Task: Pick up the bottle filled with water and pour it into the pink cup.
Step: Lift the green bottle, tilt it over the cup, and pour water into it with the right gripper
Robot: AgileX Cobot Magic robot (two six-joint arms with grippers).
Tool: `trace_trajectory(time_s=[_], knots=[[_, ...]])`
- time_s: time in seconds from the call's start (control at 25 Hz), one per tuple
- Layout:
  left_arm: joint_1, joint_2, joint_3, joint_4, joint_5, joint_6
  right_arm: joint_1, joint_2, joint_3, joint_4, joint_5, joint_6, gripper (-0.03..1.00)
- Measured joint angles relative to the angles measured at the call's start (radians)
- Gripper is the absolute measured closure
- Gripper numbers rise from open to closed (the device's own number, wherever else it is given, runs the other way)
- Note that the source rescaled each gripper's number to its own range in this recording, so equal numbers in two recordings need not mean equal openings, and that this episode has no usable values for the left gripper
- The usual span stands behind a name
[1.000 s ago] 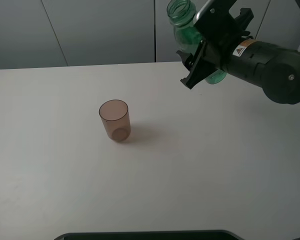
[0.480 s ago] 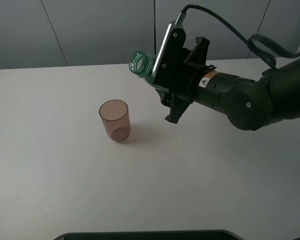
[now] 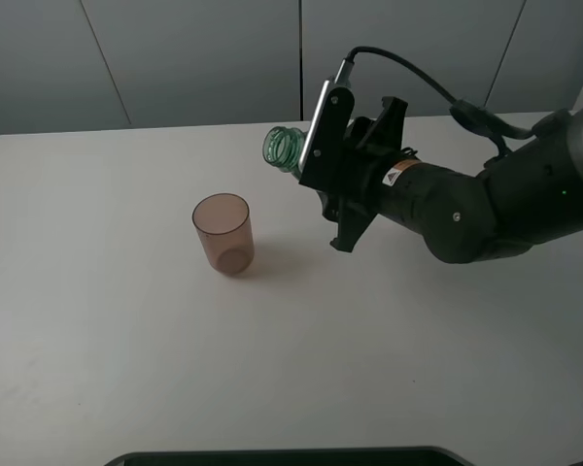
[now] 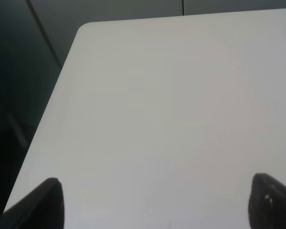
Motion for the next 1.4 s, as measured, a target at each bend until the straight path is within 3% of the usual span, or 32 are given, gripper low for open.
trace_trajectory(time_s=[0.28,1.4], knots=[[0.0,0.0,0.0,0.0,0.0,0.0,0.011,0.005,0.0,0.103,-0.004,-0.088,0.96],[0.0,0.0,0.0,0.0,0.0,-0.002,0.097,0.147,-0.119,0.199,-0.016,-0.317,0.97]])
